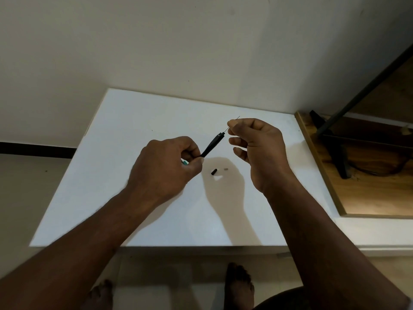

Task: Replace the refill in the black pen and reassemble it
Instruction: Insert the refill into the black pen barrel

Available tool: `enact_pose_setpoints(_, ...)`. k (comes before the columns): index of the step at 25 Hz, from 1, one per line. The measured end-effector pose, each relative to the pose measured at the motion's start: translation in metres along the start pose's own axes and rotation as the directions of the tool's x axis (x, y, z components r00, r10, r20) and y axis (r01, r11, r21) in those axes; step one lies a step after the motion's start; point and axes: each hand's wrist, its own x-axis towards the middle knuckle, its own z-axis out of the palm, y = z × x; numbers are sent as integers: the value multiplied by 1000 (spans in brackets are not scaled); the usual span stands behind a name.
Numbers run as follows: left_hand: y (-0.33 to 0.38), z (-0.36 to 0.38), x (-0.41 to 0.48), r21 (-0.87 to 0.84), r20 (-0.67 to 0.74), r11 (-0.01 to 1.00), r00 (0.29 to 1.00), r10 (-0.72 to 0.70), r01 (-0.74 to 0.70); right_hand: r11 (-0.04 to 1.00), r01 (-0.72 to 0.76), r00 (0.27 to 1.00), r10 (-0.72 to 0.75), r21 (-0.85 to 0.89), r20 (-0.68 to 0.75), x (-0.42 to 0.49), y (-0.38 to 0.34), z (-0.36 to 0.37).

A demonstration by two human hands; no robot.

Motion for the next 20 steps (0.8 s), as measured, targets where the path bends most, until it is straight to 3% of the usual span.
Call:
enact_pose_setpoints(11,4,0,2,-176,30,984,999,-22,27,988,154,983,-151,-22,101,-7,-6,2)
enact_pose_setpoints(20,5,-2,1,-296,74,955,997,-10,32,988,151,982,-152,18,110,-6,-5,1)
